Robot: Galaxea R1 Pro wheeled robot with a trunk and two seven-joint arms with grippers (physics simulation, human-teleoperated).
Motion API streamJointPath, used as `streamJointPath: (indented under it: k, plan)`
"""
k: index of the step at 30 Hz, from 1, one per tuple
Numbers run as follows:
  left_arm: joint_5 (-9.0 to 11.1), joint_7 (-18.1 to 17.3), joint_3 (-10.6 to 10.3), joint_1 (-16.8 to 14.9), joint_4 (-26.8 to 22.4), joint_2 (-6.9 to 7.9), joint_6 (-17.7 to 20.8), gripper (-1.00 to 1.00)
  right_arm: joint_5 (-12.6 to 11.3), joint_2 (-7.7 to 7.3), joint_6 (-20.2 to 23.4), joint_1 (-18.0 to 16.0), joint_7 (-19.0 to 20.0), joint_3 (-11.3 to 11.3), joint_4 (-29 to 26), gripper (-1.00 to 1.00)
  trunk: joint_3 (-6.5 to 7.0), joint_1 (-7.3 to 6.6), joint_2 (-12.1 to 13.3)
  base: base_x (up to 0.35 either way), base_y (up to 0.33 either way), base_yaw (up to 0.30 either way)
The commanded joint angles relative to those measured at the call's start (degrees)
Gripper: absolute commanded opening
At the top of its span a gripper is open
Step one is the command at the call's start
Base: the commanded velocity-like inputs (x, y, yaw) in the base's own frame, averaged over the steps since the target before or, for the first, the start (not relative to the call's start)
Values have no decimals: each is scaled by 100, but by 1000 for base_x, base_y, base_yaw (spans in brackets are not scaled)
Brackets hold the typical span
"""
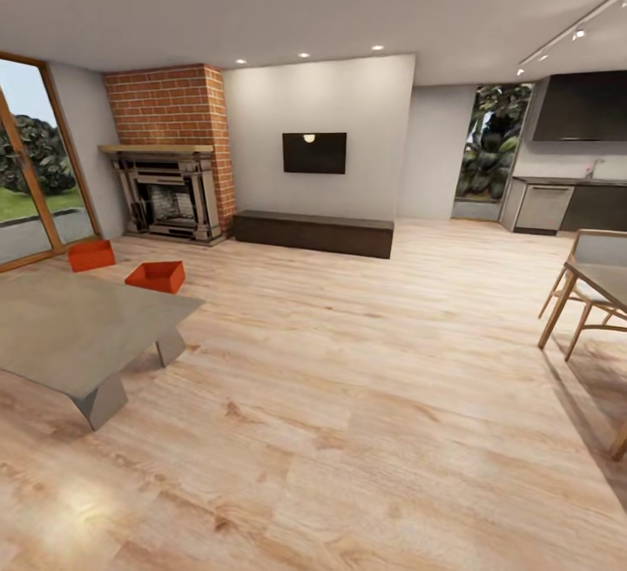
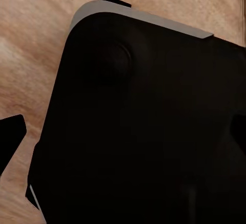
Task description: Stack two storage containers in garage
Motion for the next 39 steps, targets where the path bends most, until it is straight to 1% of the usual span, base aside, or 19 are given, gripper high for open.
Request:
streamJointPath:
  k: [1, 39]
  plan:
    - [21, 1, 10, -1, -2, -1, -12, 100, -51, 3, -28, -6, -7, 48, 14, 100, -5, 3, -2, 322, 0, 0]
    - [12, 1, 10, -1, -2, -1, -14, 100, -51, 3, -28, -6, -4, 48, 14, 100, -5, 3, -2, 322, 0, 0]
